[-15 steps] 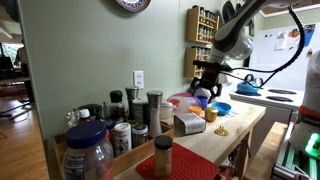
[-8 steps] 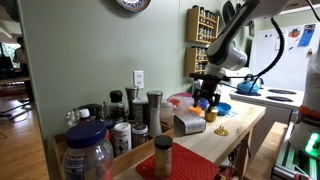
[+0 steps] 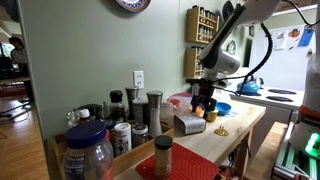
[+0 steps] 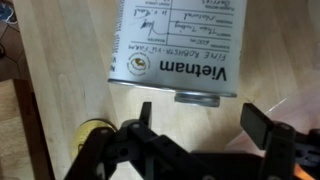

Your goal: Put the food can upright

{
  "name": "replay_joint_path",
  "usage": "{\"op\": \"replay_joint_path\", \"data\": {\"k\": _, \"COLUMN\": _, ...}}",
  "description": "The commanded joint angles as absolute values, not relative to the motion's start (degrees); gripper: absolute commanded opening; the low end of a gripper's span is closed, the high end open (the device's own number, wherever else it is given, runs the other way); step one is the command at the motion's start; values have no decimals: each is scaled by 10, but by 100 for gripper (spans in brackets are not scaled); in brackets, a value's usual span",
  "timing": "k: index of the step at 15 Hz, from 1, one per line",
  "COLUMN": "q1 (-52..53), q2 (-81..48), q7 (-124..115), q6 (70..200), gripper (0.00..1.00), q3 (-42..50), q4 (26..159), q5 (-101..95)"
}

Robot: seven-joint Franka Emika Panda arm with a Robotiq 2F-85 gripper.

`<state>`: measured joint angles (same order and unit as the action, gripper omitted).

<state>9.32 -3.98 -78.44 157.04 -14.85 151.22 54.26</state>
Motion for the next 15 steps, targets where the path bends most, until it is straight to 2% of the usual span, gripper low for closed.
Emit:
{"op": "replay_joint_path", "data": {"k": 1, "q1": 102, "q2": -64, "q7": -745, "q6": 1554, "gripper": 79, "q3": -140, "q4": 1493, "q5": 594}}
{"op": "replay_joint_path", "data": {"k": 2, "q1": 102, "q2": -67, "q7": -738, "q6": 1552, "gripper": 67, "q3": -139, "q4": 1490, "q5": 604}}
{"op": "replay_joint_path", "data": {"k": 3, "q1": 102, "q2": -71, "q7": -734, "q6": 1553, "gripper": 66, "q3": -139, "q4": 1488, "q5": 612}}
{"op": "replay_joint_path", "data": {"k": 4, "q1": 103, "q2": -73, "q7": -729, "q6": 1552, "gripper": 61, "q3": -138, "q4": 1486, "q5": 619}}
{"op": "replay_joint_path", "data": {"k": 5, "q1": 102, "q2": -75, "q7": -723, "q6": 1549, "gripper": 42, "q3": -137, "q4": 1483, "q5": 627}}
{"op": "replay_joint_path", "data": {"k": 6, "q1": 102, "q2": -76, "q7": -720, "q6": 1548, "gripper": 36, "q3": -136, "q4": 1482, "q5": 633}}
{"op": "replay_joint_path", "data": {"k": 15, "q1": 112, "q2": -55, "q7": -772, "q6": 1540, "gripper": 34, "q3": -122, "q4": 1491, "q5": 584}}
